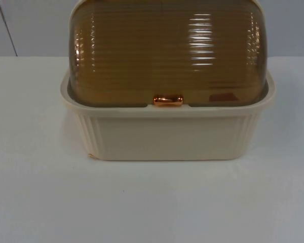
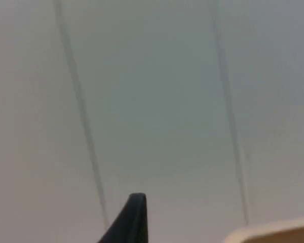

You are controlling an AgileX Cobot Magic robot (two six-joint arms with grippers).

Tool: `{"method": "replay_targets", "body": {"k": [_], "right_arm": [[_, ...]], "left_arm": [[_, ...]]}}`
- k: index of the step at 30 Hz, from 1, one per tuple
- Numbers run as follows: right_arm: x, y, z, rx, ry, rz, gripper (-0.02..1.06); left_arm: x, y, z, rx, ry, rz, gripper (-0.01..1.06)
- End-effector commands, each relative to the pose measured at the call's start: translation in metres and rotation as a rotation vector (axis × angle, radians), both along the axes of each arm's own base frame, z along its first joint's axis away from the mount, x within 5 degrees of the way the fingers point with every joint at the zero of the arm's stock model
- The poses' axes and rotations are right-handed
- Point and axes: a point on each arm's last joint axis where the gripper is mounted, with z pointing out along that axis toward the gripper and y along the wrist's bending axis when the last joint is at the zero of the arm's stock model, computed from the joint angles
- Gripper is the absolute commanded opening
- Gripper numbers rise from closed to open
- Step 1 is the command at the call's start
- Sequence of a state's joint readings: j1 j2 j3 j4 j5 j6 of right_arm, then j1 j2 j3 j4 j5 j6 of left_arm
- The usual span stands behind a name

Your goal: Open the box lid with the left hand, place the block into the box with the right hand, then close the box lid with the left hand.

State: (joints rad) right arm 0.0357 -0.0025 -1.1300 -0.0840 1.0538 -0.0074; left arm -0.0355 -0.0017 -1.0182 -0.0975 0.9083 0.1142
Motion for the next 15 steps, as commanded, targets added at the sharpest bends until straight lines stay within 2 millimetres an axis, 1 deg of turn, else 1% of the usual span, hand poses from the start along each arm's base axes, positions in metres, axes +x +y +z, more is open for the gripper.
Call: {"method": "replay_targets", "body": {"k": [1,2,3,4,6,8,9,10,11,12,14,15], "right_arm": [[0.015,-0.003,-0.011,0.047,0.077,-0.036,1.05],[0.019,-0.003,-0.014,0.056,0.094,-0.037,1.05],[0.028,-0.003,-0.021,0.062,0.131,-0.038,1.05],[0.028,-0.003,-0.021,0.062,0.131,-0.038,1.05],[0.049,-0.002,-0.038,0.06,0.221,-0.039,1.05],[0.065,-0.001,-0.054,0.057,0.296,-0.04,1.05],[0.068,-0.001,-0.058,0.057,0.314,-0.04,1.05],[0.068,-0.001,-0.058,0.057,0.314,-0.04,1.05],[0.074,-0.001,-0.064,0.063,0.344,-0.042,1.05],[0.082,0.0,-0.075,0.065,0.391,-0.044,1.05],[0.09,0.0,-0.089,0.064,0.464,-0.048,1.05],[0.092,0.0,-0.092,0.064,0.481,-0.05,1.05]], "left_arm": [[0.011,0.006,-0.012,-0.056,0.099,0.071,1.05],[0.016,0.008,-0.017,-0.059,0.128,0.094,1.05],[0.019,0.009,-0.02,-0.06,0.147,0.099,1.05],[0.019,0.009,-0.02,-0.06,0.147,0.099,1.05],[0.036,0.007,-0.036,-0.059,0.231,0.091,1.05],[0.049,0.004,-0.05,-0.07,0.297,0.066,1.05],[0.055,0.003,-0.059,-0.066,0.336,0.061,1.05],[0.055,0.003,-0.059,-0.066,0.336,0.061,1.05],[0.058,0.003,-0.063,-0.064,0.361,0.059,1.05],[0.066,0.003,-0.075,-0.05,0.416,0.065,1.05],[0.076,0.003,-0.091,-0.041,0.483,0.071,1.05],[0.08,0.003,-0.097,-0.039,0.506,0.072,1.05]]}}
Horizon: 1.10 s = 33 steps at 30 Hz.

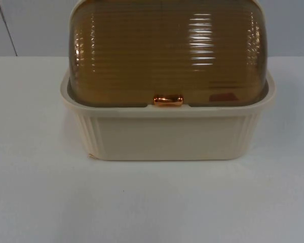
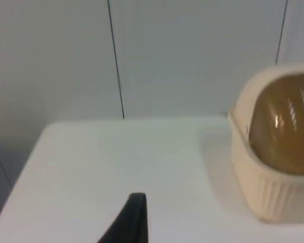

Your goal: Open the box lid with the left hand, place the block into the box with the right hand, then close the box lid with the left hand.

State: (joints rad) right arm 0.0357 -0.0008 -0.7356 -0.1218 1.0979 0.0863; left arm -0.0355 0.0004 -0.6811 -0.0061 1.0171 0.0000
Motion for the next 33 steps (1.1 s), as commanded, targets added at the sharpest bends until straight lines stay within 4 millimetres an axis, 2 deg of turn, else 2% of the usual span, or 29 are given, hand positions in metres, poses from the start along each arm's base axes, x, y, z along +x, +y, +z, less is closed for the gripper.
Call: {"method": "replay_targets", "body": {"k": [1,7,9,11,13,33], "right_arm": [[0.005,0.0,-0.009,0.0,0.047,-0.008,1.05],[0.019,0.0,-0.037,-0.003,0.179,-0.013,1.05],[0.021,0.0,-0.041,-0.004,0.196,-0.013,1.05],[0.026,0.0,-0.052,-0.006,0.235,-0.014,1.05],[0.028,0.0,-0.052,-0.005,0.224,-0.01,1.05],[0.03,0.001,-0.053,0.003,0.214,-0.011,1.05]], "left_arm": [[0.008,-0.001,-0.013,-0.002,0.052,-0.002,1.05],[0.022,-0.002,-0.051,0.047,0.231,-0.027,1.05],[0.024,-0.003,-0.056,0.05,0.247,-0.046,1.05],[0.023,-0.007,-0.054,0.085,0.235,-0.118,1.05],[0.022,-0.011,-0.054,0.106,0.23,-0.198,1.05],[0.023,-0.009,-0.054,0.059,0.236,-0.17,1.05]]}}
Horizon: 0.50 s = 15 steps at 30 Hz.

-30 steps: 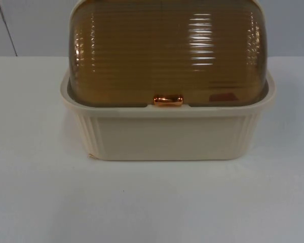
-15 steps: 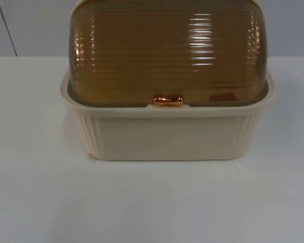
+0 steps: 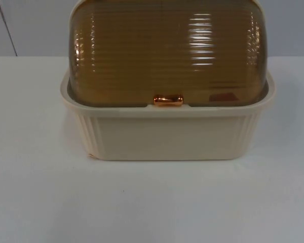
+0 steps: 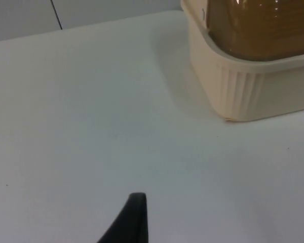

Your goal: Open the box lid with the left hand, place the block into the box with the right hand, then close the box lid with the left hand.

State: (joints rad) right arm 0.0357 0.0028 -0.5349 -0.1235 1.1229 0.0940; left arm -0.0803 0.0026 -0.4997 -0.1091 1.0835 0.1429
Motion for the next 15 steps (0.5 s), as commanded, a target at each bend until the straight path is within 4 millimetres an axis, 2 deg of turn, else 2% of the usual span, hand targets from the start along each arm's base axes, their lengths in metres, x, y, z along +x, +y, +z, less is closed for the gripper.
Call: {"method": "replay_targets", "body": {"k": [1,15], "right_arm": [[0.0005,0.0,0.0002,0.004,-0.014,-0.005,1.05],[0.0039,0.0045,-0.0025,0.014,-0.022,0.047,1.05]], "left_arm": [[-0.0001,-0.0001,-0.0004,-0.011,-0.002,-0.005,1.05],[0.0008,0.0053,-0.0006,0.034,-0.007,0.039,1.05]]}}
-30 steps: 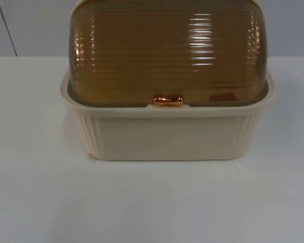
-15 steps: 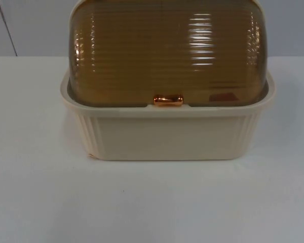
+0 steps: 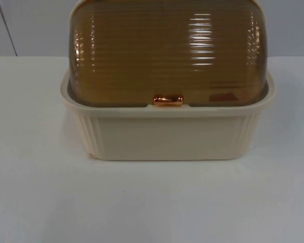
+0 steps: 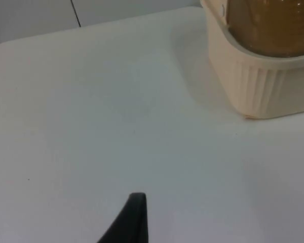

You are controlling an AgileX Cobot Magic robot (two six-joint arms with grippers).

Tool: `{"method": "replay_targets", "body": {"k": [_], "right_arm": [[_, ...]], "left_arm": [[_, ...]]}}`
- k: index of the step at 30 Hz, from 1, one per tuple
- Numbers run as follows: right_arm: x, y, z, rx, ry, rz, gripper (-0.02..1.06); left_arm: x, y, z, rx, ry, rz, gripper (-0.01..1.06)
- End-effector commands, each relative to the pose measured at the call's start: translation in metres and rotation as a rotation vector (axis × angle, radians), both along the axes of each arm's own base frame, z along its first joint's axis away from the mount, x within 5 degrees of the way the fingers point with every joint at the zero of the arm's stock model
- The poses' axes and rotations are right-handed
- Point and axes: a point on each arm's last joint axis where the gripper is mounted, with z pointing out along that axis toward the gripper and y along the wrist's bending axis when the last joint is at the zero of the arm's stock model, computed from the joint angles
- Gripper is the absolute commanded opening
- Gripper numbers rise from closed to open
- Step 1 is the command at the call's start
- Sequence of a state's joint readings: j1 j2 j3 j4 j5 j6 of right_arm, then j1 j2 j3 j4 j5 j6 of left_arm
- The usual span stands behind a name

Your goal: Open the box lid with the left hand, place the block into the box with the right hand, then close the box lid with the left hand.

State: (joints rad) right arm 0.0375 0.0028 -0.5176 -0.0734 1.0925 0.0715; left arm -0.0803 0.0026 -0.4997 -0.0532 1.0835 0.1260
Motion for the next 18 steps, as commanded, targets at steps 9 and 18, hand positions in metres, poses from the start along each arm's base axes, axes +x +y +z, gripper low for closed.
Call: {"method": "replay_targets", "body": {"k": [9,18], "right_arm": [[0.0004,0.0002,0.0002,-0.006,-0.012,0.003,1.05],[0.0004,0.0002,0.0002,-0.004,-0.012,0.002,1.05]], "left_arm": [[0.0002,0.001,-0.0003,0.007,-0.007,0.001,1.05],[0.0006,0.0029,-0.0001,0.033,-0.01,0.088,1.05]]}}
